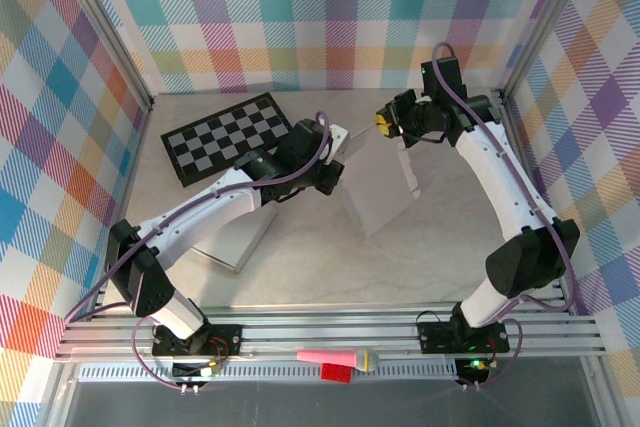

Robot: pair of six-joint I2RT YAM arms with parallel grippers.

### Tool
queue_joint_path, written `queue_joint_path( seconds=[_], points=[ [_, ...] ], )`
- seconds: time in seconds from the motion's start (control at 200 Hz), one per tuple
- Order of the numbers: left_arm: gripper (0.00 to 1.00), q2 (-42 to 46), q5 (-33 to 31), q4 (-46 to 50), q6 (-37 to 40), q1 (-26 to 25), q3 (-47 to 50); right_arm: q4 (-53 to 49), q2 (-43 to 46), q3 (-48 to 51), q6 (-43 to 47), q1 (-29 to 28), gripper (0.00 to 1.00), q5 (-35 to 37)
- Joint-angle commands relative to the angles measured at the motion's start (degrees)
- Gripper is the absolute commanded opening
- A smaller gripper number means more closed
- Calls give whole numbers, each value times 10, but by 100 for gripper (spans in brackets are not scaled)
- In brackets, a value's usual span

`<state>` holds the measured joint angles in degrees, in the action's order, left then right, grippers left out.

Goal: Fold the paper box

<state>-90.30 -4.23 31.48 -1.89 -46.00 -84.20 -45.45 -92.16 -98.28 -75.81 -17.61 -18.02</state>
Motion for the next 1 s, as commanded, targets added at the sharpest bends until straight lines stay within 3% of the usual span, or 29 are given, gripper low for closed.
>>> queue_joint_path(
  seconds=[0.0, 0.455, 0.61, 0.675, 0.735, 0.8, 0.995],
  points=[
    [0, 21, -10, -4, 8, -6, 3, 1, 8, 19, 4, -3, 13, -3],
    [0, 21, -6, -5, 8, -5, 6, 8, 12, 36, 4, -3, 16, -7],
    [0, 23, -6, -8, 7, -5, 9, 14, 14, 42, 3, -3, 9, 0],
    [0, 26, -6, -12, 8, -5, 11, 34, 20, 55, -1, -2, 0, 8],
    [0, 27, -4, -12, 5, -5, 13, 73, 37, 87, -15, -3, 0, 21],
    [25, 31, -3, -9, -5, -5, 17, 132, 63, 133, -39, -3, 0, 46],
    [51, 69, 24, -23, -67, -3, 64, 268, 113, 235, -84, -5, 0, 114]
  ],
)
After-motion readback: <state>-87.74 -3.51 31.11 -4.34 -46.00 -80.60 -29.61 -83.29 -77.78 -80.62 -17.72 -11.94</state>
